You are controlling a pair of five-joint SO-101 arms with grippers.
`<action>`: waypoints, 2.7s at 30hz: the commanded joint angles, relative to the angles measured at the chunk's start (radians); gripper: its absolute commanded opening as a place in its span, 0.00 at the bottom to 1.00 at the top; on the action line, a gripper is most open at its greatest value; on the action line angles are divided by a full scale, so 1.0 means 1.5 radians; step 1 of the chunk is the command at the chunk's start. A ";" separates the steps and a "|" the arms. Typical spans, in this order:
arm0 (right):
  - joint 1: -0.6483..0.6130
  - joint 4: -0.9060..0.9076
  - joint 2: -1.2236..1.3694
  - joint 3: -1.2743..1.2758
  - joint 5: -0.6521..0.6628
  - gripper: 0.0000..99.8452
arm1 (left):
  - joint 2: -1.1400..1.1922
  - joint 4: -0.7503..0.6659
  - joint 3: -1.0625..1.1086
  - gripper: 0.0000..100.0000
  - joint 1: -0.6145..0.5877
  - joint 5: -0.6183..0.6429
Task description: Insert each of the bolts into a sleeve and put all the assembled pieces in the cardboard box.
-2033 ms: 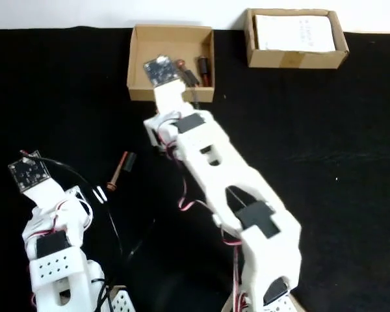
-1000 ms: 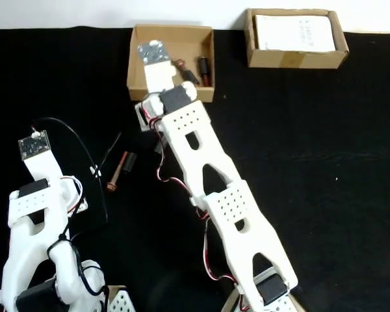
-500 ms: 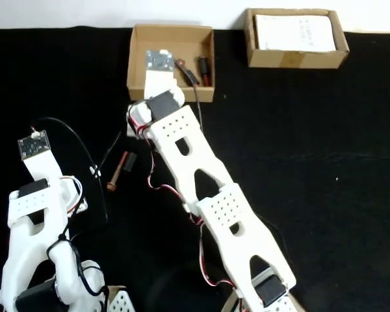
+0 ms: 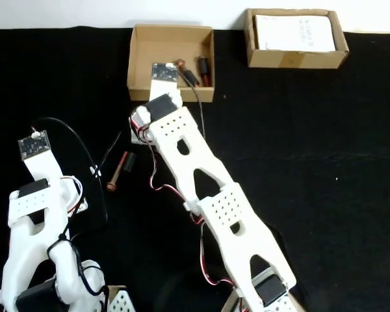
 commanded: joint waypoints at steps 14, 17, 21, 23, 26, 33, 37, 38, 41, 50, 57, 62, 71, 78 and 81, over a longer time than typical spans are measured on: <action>0.017 -0.051 -0.004 0.121 0.000 0.17 | 0.002 0.003 -0.027 0.15 -0.006 -0.004; 0.020 -0.058 -0.004 0.138 0.053 0.16 | 0.002 0.003 -0.027 0.15 -0.006 -0.004; 0.024 -0.057 -0.004 0.140 0.102 0.16 | 0.002 0.002 -0.027 0.15 -0.006 -0.004; 0.027 -0.057 -0.004 0.139 0.133 0.16 | 0.002 0.002 -0.027 0.15 -0.006 -0.004; 0.027 -0.057 -0.004 0.137 0.174 0.16 | 0.002 0.002 -0.027 0.15 -0.006 -0.004; 0.028 -0.058 -0.004 0.133 0.253 0.16 | 0.002 0.002 -0.027 0.15 -0.006 -0.004; 0.028 -0.076 -0.005 0.132 0.254 0.16 | 0.002 0.002 -0.027 0.15 -0.006 -0.004; 0.028 -0.082 -0.005 0.132 0.254 0.16 | 0.002 0.002 -0.027 0.15 -0.006 -0.004; 0.028 -0.092 -0.009 0.132 0.255 0.16 | 0.002 0.002 -0.027 0.15 -0.006 -0.004; 0.036 -0.107 -0.006 0.132 0.255 0.16 | 0.002 0.002 -0.027 0.15 -0.006 -0.004; 0.039 -0.166 -0.005 0.138 0.284 0.16 | 0.002 0.001 -0.027 0.15 -0.006 -0.004; 0.041 -0.161 -0.005 0.139 0.284 0.16 | 0.002 0.001 -0.027 0.15 -0.006 -0.004; 0.040 -0.127 -0.003 0.141 0.286 0.16 | 0.002 0.001 -0.027 0.15 -0.006 -0.004; 0.041 -0.119 0.029 0.136 0.286 0.11 | 0.002 0.001 -0.027 0.15 -0.006 -0.004; 0.043 -0.118 0.048 0.132 0.287 0.02 | 0.002 0.000 -0.027 0.15 -0.006 -0.004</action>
